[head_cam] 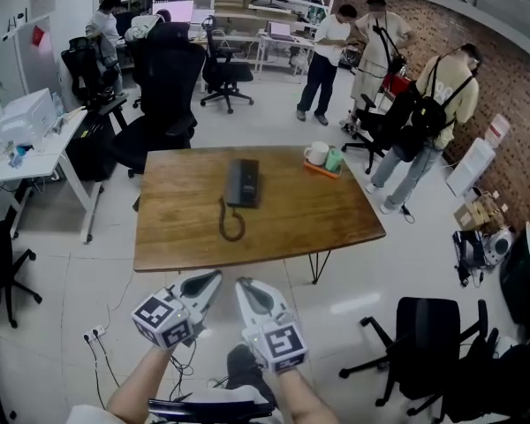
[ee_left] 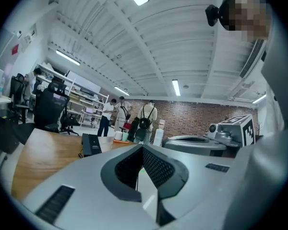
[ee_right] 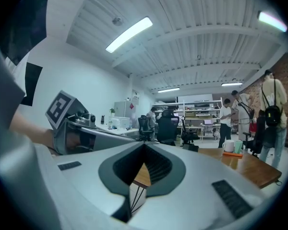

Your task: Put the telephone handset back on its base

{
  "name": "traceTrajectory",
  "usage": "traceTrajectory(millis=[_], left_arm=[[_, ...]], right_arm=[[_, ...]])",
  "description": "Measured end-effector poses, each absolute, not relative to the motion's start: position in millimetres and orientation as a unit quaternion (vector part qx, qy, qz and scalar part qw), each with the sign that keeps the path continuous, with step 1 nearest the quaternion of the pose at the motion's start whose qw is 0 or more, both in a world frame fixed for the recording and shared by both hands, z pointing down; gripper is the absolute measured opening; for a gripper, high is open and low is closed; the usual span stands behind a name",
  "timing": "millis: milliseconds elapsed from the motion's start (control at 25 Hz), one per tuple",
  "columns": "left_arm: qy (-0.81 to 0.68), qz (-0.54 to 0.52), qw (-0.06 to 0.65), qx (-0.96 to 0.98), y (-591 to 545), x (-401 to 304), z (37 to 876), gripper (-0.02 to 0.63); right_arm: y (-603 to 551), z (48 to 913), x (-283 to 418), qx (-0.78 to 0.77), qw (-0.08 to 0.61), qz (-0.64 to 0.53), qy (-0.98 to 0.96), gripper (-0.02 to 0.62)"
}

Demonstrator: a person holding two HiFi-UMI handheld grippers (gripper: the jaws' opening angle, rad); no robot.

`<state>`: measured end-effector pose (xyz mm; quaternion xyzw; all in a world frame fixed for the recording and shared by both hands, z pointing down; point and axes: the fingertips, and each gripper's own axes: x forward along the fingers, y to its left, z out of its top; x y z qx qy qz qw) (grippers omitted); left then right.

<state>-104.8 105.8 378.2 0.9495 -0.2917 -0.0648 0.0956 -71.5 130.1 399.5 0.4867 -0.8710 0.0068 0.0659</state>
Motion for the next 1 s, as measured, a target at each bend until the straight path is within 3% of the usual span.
traceTrajectory(millis=[1000], left_arm=[[-0.318,-0.073,0.046,0.944,174,-92,357,0.0]], right_arm=[[180,384,-72,0.482,0.052,-0.009,-0.875,0.003]])
